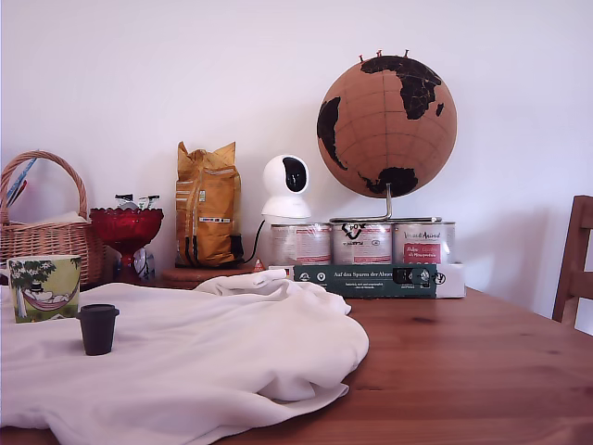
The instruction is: Pick the grey coffee capsule and place it inside the green coffee cup
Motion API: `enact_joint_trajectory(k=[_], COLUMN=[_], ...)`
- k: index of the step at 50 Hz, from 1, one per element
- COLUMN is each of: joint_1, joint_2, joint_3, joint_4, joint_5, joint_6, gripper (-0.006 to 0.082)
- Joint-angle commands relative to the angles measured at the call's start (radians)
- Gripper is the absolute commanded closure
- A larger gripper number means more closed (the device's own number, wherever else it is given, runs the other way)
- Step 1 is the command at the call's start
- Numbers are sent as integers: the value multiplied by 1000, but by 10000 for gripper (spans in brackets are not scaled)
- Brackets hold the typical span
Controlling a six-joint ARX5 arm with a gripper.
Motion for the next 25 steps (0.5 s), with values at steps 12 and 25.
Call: enact_joint_trajectory(k=[12, 25], joint_1=[9, 8], joint_2=[-14, -14], joint_3=[-35, -34], joint_4=[-25, 89], joint_5=[202, 196], joint_6=[-81, -263], gripper=[781, 781])
